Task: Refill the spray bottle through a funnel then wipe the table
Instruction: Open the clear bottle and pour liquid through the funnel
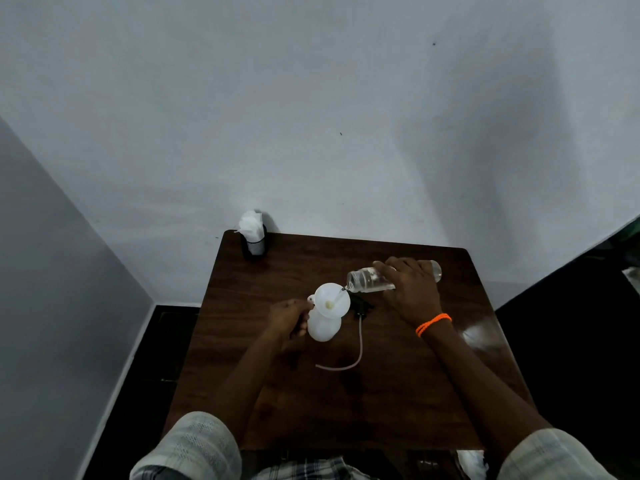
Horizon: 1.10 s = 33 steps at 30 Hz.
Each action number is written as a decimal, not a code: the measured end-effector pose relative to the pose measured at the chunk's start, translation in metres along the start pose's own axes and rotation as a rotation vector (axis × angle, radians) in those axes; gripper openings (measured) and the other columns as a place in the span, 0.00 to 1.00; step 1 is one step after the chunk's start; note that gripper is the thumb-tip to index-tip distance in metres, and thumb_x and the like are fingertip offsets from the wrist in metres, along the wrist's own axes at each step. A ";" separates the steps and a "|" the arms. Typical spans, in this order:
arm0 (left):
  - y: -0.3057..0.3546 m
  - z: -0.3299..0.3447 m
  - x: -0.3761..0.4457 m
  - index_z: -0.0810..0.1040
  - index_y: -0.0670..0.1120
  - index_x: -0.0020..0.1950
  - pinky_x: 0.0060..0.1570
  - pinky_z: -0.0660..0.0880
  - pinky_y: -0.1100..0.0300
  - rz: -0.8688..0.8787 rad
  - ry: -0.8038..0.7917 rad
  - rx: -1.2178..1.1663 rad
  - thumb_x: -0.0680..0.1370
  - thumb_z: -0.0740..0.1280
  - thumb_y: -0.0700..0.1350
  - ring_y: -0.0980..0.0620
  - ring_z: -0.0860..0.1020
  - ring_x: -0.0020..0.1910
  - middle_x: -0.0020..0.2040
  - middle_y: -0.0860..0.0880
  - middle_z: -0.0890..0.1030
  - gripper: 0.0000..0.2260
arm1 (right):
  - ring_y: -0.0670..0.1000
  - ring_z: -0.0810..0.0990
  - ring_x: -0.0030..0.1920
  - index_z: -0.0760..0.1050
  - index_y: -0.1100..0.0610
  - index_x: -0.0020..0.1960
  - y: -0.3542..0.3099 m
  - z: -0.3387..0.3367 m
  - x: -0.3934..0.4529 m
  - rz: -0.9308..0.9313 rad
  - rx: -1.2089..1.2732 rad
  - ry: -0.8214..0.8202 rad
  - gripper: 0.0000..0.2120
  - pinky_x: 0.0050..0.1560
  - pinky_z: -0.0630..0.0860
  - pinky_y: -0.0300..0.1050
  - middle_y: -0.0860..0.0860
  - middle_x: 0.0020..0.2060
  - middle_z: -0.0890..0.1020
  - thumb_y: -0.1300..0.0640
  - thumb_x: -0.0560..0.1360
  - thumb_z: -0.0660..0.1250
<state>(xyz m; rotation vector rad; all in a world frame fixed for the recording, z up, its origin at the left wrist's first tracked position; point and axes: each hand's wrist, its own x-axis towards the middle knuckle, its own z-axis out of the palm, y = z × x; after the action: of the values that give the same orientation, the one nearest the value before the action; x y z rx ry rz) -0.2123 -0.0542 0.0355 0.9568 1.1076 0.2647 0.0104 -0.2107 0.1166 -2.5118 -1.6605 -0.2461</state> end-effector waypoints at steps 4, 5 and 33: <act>-0.001 0.001 0.000 0.81 0.39 0.43 0.25 0.68 0.59 -0.012 0.007 -0.026 0.75 0.73 0.39 0.50 0.72 0.26 0.32 0.43 0.77 0.04 | 0.55 0.80 0.55 0.81 0.49 0.64 0.001 0.000 0.001 -0.005 -0.009 -0.008 0.28 0.56 0.65 0.52 0.48 0.53 0.83 0.52 0.64 0.70; -0.001 0.001 0.000 0.81 0.39 0.43 0.25 0.68 0.59 -0.012 0.007 -0.027 0.75 0.73 0.39 0.50 0.71 0.26 0.31 0.44 0.77 0.04 | 0.55 0.81 0.55 0.81 0.49 0.64 0.002 0.000 0.002 -0.005 -0.013 -0.011 0.28 0.56 0.64 0.52 0.48 0.53 0.83 0.53 0.64 0.70; -0.005 -0.010 0.004 0.83 0.37 0.54 0.24 0.70 0.61 -0.036 0.030 -0.008 0.75 0.75 0.42 0.51 0.74 0.26 0.32 0.45 0.78 0.11 | 0.57 0.81 0.57 0.82 0.51 0.64 -0.004 0.008 0.005 -0.020 0.017 -0.039 0.28 0.56 0.68 0.55 0.51 0.55 0.84 0.46 0.68 0.60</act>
<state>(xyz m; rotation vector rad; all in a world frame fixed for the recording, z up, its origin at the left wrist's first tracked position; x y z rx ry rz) -0.2204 -0.0497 0.0278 0.9275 1.1498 0.2543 0.0093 -0.2035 0.1102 -2.5040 -1.6951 -0.1854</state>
